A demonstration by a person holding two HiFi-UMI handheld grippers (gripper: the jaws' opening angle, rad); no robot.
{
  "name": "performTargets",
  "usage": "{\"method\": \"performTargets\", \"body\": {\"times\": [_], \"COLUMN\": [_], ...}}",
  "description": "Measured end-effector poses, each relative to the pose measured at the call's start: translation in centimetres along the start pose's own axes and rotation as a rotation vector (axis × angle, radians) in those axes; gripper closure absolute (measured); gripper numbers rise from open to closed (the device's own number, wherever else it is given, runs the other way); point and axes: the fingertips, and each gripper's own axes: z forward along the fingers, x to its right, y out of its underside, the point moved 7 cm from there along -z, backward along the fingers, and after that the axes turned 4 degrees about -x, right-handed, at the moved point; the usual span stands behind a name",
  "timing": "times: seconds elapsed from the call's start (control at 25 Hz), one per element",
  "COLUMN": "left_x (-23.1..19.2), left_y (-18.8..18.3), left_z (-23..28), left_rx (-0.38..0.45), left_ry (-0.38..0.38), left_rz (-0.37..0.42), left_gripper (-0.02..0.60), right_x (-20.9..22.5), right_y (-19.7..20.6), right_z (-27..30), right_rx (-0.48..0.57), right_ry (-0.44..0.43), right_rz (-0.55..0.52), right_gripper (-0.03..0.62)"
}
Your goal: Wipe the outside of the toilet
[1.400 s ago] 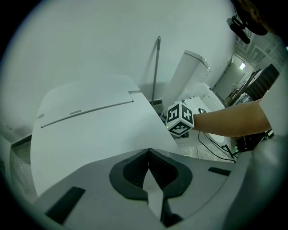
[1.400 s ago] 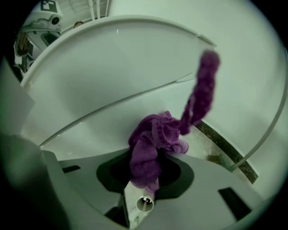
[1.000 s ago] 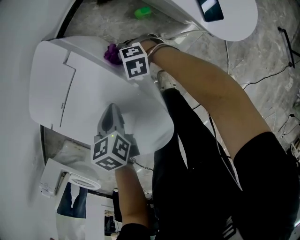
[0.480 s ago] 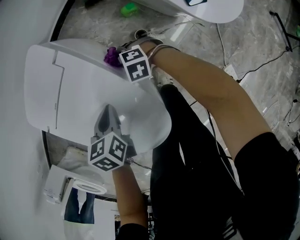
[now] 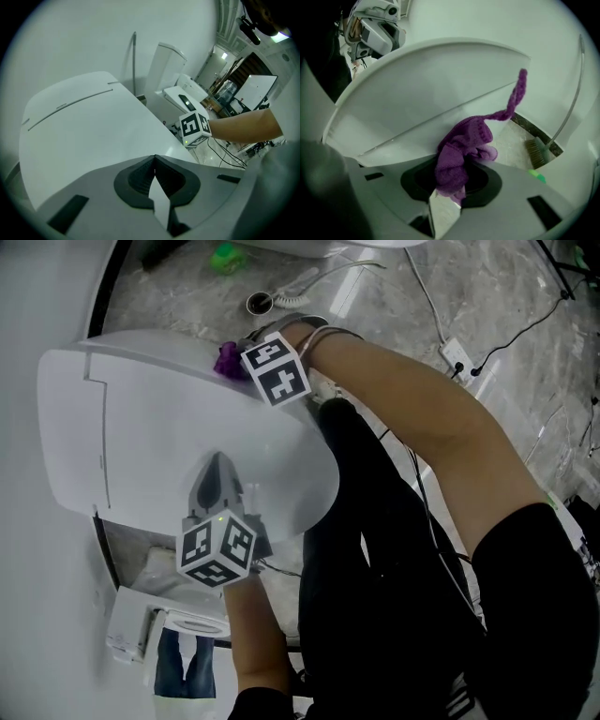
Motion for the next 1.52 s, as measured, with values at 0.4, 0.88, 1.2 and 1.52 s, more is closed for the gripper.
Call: {"method": "performTargets", "body": {"times": [0.4, 0.88, 1.2, 1.52], "left_x": [0.5, 1.8, 4.1, 5.4], "left_y": [2.1, 4.7, 7.4, 9.3], "left_z": [0.1, 1.1, 1.7, 0.9], "left_rx": [-0.033, -0.071, -0.085, -0.076], "left_ry": [0.062, 0.111, 0.149, 0.134], "left_rz": [0.066, 0.075, 0.070, 0.084], "left_gripper": [0.574, 0.574, 0.574, 0.574], "right_x": [-3.3, -7.4, -11.7, -16.2], "right_y": [1.7, 3.7, 5.6, 7.1], "right_z": [-0.7, -1.5, -1.9, -1.7], "right_rx": [0.006, 0.028, 0.021, 0.030], "right_ry": [-0.032, -0.038, -0.068, -0.077], "right_rz": [0.081, 0.155, 0.194, 0.189], "right_gripper": [0.480, 0.480, 0.480, 0.480]}}
